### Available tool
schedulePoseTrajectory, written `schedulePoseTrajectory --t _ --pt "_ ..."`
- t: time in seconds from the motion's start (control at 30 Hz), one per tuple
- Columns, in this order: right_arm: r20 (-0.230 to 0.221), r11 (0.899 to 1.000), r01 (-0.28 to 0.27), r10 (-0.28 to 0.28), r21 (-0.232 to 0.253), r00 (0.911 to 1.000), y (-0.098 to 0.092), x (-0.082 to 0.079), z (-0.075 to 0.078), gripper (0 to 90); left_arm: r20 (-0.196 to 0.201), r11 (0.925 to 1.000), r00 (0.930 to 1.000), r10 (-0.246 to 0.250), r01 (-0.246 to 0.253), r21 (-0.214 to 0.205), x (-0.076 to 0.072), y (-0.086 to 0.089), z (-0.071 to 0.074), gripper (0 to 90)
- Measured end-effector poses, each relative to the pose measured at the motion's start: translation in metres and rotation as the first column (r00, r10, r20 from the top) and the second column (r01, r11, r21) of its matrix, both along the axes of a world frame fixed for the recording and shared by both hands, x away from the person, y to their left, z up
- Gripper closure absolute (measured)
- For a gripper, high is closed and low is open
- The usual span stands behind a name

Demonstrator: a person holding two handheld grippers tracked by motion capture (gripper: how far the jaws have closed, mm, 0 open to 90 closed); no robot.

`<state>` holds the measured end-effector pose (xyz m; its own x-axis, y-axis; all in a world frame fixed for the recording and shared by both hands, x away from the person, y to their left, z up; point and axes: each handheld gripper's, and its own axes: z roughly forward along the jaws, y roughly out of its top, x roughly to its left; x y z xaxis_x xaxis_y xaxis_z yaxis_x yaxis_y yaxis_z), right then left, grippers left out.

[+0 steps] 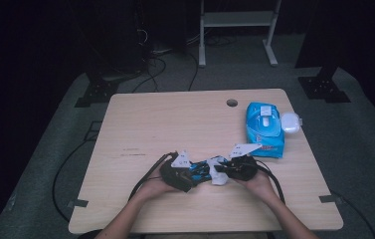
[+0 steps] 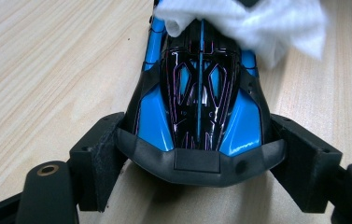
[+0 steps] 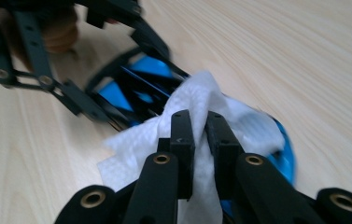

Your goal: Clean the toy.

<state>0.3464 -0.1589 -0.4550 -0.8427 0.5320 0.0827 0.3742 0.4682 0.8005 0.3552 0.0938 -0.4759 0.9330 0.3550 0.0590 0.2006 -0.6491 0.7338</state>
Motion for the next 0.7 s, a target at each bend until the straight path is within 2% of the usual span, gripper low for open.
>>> schedulePoseTrajectory --t 0.07,0.17,0.23,0.27,0.33,0.53,0.67,0.7 --pt "-0.013 0.999 -0.039 0.040 0.036 0.9991 0.010 0.000 0.003 82.3 -0.003 0.9999 1.0000 0.007 -0.007 -0.008 -0.001 -0.002 -0.001 23.5" --pt "-0.012 0.995 -0.099 0.099 0.024 0.9950 0.032 -0.003 0.003 82.2 -0.002 0.9999 1.0000 0.008 -0.008 -0.014 0.000 -0.006 -0.001 23.5" --pt "0.024 0.991 -0.131 0.132 -0.033 0.9910 0.049 -0.007 -0.001 82.1 0.000 1.0000 1.0000 0.007 -0.007 -0.007 0.000 -0.005 -0.001 23.5" --pt "0.029 0.990 -0.134 0.135 -0.037 0.9905 0.052 -0.007 -0.001 82.1 -0.002 0.9999 1.0000 0.006 -0.006 -0.011 0.000 -0.004 -0.001 23.5" --pt "0.011 0.991 -0.134 0.134 -0.025 0.9909 0.049 -0.003 -0.001 82.2 -0.004 0.9999 1.0000 0.006 -0.006 -0.015 0.000 -0.002 -0.001 23.6" --pt "0.030 0.997 -0.070 0.070 -0.024 0.9970 0.031 -0.002 0.002 82.3 0.000 0.9999 1.0000 0.004 -0.004 -0.012 0.000 -0.004 -0.001 23.6" --pt "0.016 0.992 -0.127 0.127 -0.005 0.9918 0.047 -0.006 -0.003 82.2 0.001 1.0000 1.0000 0.004 -0.004 -0.008 0.000 -0.006 -0.001 23.6" --pt "0.026 0.991 -0.136 0.137 -0.013 0.9903 0.052 -0.007 -0.004 82.2 0.001 1.0000 1.0000 0.005 -0.005 -0.007 0.000 -0.005 -0.001 23.6"
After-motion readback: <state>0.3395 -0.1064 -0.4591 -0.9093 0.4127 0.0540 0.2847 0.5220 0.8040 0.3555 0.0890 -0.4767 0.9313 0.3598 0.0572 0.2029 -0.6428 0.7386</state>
